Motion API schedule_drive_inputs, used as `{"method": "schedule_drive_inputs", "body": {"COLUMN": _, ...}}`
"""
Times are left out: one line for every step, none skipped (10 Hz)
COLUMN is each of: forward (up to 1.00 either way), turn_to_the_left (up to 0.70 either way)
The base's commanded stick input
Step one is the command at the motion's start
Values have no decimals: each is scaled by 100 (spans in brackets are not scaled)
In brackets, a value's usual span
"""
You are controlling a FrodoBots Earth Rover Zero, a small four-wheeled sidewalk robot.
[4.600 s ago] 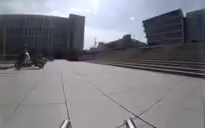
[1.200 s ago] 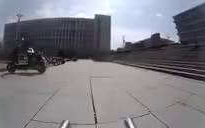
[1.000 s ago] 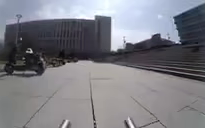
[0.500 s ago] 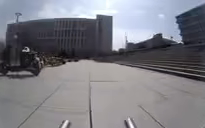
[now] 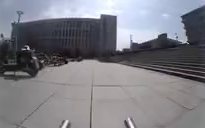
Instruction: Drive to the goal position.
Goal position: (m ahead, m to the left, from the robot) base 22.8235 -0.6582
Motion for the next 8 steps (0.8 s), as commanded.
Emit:
{"method": "schedule_drive_inputs", "body": {"forward": 85, "turn_to_the_left": -13}}
{"method": "schedule_drive_inputs", "body": {"forward": 85, "turn_to_the_left": 0}}
{"method": "schedule_drive_inputs", "body": {"forward": 85, "turn_to_the_left": 0}}
{"method": "schedule_drive_inputs", "body": {"forward": 85, "turn_to_the_left": 0}}
{"method": "schedule_drive_inputs", "body": {"forward": 85, "turn_to_the_left": 0}}
{"method": "schedule_drive_inputs", "body": {"forward": 85, "turn_to_the_left": 0}}
{"method": "schedule_drive_inputs", "body": {"forward": 85, "turn_to_the_left": 0}}
{"method": "schedule_drive_inputs", "body": {"forward": 85, "turn_to_the_left": 0}}
